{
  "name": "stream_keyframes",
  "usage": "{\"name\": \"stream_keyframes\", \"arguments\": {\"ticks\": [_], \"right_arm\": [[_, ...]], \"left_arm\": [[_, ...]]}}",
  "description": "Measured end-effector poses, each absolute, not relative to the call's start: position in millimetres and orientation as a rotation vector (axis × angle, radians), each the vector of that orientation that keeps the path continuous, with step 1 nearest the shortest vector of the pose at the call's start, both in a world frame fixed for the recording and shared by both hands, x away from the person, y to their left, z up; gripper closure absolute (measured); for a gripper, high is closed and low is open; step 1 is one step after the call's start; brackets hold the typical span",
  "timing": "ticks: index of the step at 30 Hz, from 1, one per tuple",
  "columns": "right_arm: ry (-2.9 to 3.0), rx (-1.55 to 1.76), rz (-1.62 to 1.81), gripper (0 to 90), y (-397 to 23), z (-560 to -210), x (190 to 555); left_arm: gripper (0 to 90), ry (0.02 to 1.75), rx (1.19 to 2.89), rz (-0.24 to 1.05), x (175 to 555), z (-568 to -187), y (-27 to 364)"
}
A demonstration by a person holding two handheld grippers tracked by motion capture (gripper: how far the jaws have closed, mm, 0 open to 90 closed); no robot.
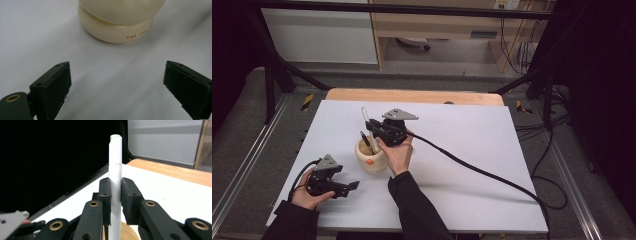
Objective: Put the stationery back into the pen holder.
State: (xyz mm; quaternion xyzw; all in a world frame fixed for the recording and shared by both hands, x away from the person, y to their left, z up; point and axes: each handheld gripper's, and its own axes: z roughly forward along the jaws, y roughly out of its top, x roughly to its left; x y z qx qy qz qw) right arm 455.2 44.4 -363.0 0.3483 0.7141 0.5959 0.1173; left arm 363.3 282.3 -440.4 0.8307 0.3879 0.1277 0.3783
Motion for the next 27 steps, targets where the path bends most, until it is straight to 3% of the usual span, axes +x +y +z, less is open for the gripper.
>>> {"name": "stream_keyframes", "arguments": {"ticks": [27], "right_arm": [[2.22, 1.007, 1.613, 78.1, 41, -401, 446]], "left_arm": [[7.8, 0.989, 2.126, 0.327, 363, -440, 282]]}}
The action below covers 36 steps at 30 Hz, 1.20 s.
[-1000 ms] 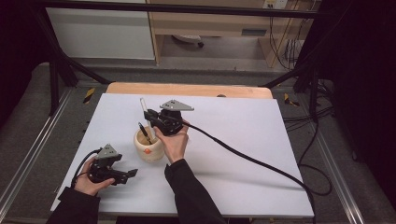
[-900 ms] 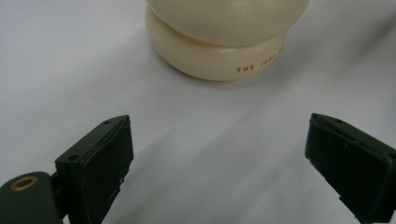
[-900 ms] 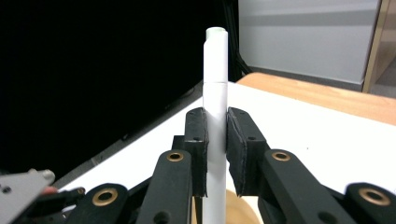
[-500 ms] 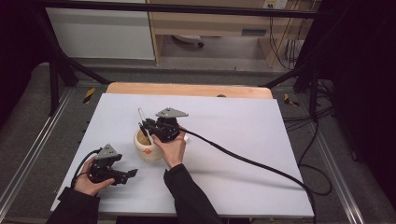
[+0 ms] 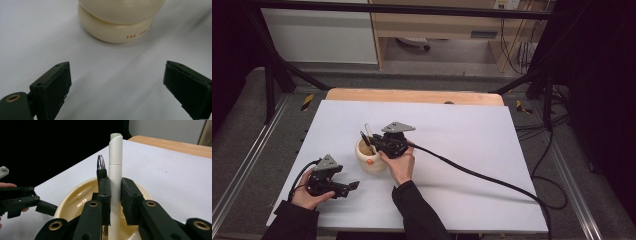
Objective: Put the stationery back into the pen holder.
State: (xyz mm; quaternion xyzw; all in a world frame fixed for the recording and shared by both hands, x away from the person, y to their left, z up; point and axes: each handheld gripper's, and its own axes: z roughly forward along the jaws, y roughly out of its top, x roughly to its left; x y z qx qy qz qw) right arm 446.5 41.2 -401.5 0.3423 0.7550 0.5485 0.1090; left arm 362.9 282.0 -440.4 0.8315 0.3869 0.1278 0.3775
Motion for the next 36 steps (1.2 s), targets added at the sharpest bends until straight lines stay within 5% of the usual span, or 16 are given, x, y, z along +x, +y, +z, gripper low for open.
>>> {"name": "stream_keyframes", "arguments": {"ticks": [7, 22, 36], "right_arm": [[2.222, 0.963, 1.6, 64.7, 29, -389, 442], [2.317, 0.93, 1.454, 18.5, -18, -356, 436], [2.4, 0.956, 1.288, 8.5, -51, -373, 446]], "left_arm": [[7.8, 0.989, 2.125, 0.328, 363, -440, 282], [7.6, 0.997, 2.13, 0.328, 363, -441, 282], [5.5, 1.008, 2.128, 0.33, 363, -442, 282]]}}
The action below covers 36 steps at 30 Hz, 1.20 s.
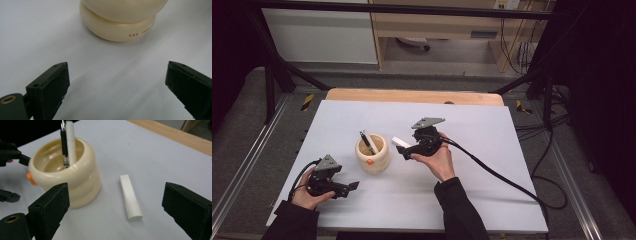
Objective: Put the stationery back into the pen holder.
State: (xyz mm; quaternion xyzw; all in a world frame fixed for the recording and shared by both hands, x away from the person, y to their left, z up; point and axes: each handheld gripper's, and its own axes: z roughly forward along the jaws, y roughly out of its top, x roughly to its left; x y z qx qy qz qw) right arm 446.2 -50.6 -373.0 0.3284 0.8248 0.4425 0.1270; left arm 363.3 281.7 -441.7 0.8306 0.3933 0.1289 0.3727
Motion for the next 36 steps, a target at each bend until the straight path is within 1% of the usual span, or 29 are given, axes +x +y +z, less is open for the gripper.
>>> {"name": "stream_keyframes", "arguments": {"ticks": [8, 16, 28, 34, 36], "right_arm": [[2.462, 0.957, 1.153, 11.1, -51, -396, 462], [2.495, 0.962, 1.102, 20.2, -49, -413, 477], [2.566, 0.933, 1.083, 39.4, -47, -433, 493], [2.589, 0.905, 1.082, 52.7, -48, -437, 495], [2.6, 0.896, 1.09, 55.4, -47, -438, 496]], "left_arm": [[5.4, 1.007, 2.13, 0.328, 363, -442, 282], [5.5, 1.005, 2.132, 0.325, 364, -442, 281], [5.5, 1.005, 2.131, 0.321, 364, -442, 282], [5.5, 1.004, 2.131, 0.32, 364, -442, 282], [5.5, 1.006, 2.131, 0.32, 364, -442, 282]]}}
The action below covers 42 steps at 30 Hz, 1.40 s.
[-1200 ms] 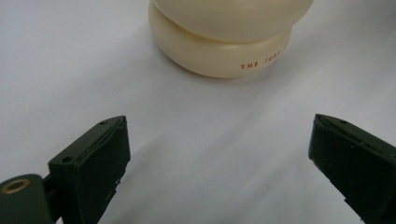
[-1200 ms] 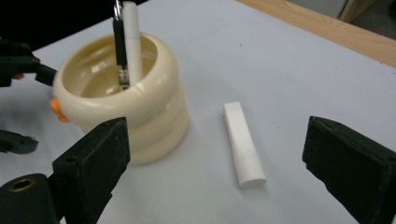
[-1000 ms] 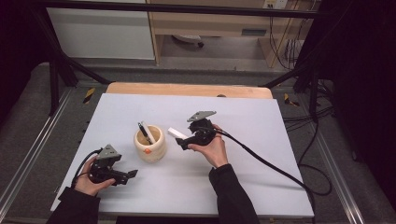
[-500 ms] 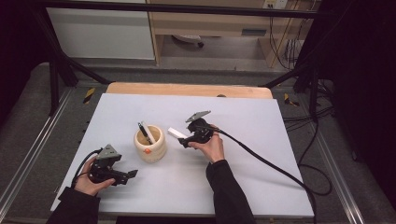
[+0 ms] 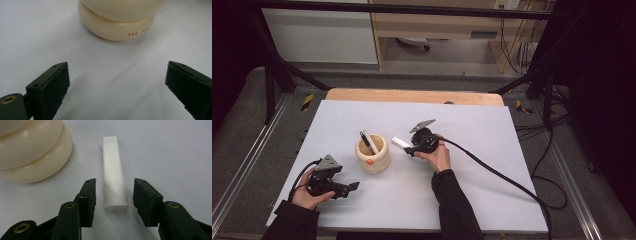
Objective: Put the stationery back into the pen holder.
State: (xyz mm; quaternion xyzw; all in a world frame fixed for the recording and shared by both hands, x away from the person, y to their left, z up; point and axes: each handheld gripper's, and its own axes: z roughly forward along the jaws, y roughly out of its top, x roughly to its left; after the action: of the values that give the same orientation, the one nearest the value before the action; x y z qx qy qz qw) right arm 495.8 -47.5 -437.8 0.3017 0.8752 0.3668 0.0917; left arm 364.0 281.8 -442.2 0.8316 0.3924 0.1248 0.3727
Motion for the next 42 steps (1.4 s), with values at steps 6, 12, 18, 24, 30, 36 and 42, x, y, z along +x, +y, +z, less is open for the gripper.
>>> {"name": "stream_keyframes", "arguments": {"ticks": [6, 12, 18, 24, 30, 36, 42], "right_arm": [[2.618, 0.884, 1.07, 62.3, -48, -440, 498], [2.636, 0.882, 1.049, 64.0, -48, -443, 499], [2.643, 0.89, 1.041, 66.3, -47, -445, 499], [2.644, 0.922, 1.047, 66.9, -48, -444, 500], [2.64, 0.974, 1.068, 67.3, -48, -444, 501], [2.631, 0.999, 1.107, 67.4, -47, -442, 499], [2.637, 1.007, 1.119, 67.5, -50, -433, 498]], "left_arm": [[5.5, 1.004, 2.132, 0.319, 364, -442, 282], [5.5, 1.004, 2.13, 0.32, 364, -442, 282], [5.6, 1.004, 2.131, 0.319, 364, -442, 282], [5.6, 1.004, 2.13, 0.32, 364, -442, 282], [5.6, 1.005, 2.129, 0.321, 364, -442, 282], [5.6, 1.004, 2.129, 0.323, 364, -441, 283], [5.6, 1.0, 2.132, 0.326, 364, -441, 283]]}}
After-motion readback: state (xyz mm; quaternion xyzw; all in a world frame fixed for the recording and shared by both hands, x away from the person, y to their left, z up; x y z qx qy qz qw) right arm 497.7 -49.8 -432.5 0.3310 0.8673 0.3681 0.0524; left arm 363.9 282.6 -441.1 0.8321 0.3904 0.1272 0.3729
